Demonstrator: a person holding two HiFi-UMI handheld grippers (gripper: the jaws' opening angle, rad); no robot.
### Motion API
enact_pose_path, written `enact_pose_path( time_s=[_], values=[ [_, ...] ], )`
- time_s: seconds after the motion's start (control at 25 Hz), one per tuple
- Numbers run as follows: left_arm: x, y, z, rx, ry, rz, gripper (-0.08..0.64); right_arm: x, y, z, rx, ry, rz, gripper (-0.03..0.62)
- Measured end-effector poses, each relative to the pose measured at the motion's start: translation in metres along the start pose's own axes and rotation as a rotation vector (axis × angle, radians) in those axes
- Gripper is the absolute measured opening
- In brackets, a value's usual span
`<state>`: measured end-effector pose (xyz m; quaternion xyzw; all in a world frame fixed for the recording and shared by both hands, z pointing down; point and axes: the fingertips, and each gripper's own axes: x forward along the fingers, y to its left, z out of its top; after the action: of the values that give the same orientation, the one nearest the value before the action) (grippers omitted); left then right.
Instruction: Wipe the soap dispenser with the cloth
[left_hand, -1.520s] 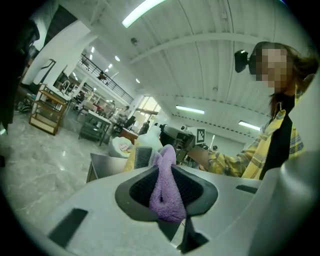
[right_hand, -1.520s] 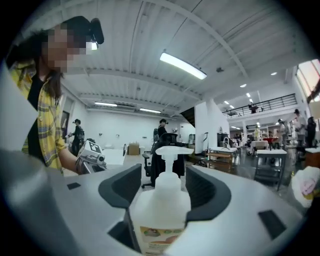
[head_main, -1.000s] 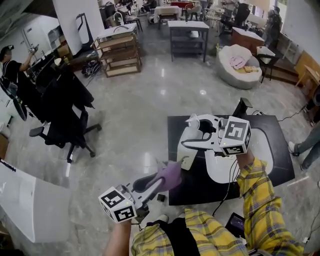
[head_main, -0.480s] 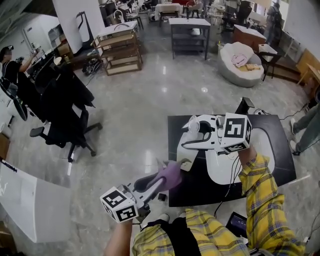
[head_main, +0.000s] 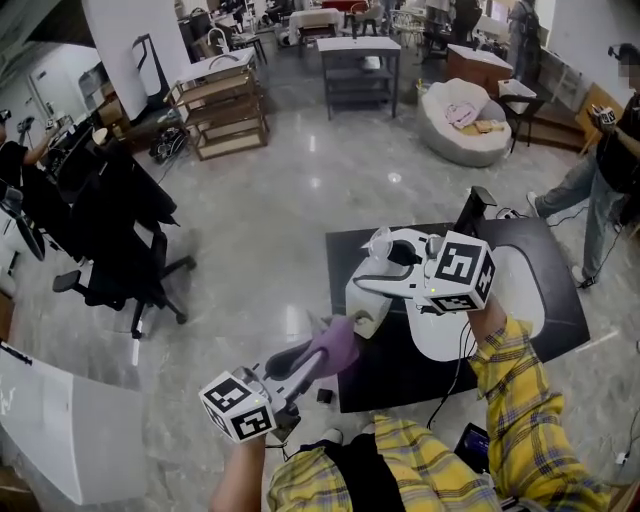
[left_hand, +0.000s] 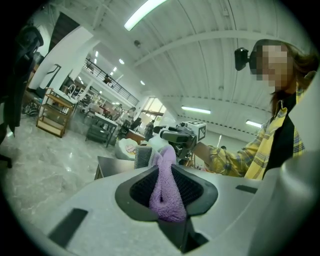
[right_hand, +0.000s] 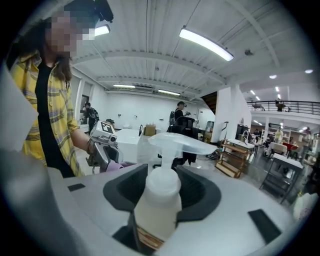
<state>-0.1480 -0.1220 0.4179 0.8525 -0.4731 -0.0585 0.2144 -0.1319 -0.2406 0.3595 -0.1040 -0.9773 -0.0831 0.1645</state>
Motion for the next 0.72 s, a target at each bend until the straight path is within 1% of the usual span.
enact_pose_path(
  time_s=[0.28, 0.72],
  values=[
    [0.0, -0.002, 0.002, 0.011, -0.002, -0.018, 0.066, -0.005, -0.006, -0.004, 0.059, 0.017, -0.161, 0.17],
    [0.003, -0.007, 0.011, 0.005, -0.016, -0.047, 0.066, -0.01, -0.015, -0.005, 0.14, 0.047, -0.371, 0.17]
  ],
)
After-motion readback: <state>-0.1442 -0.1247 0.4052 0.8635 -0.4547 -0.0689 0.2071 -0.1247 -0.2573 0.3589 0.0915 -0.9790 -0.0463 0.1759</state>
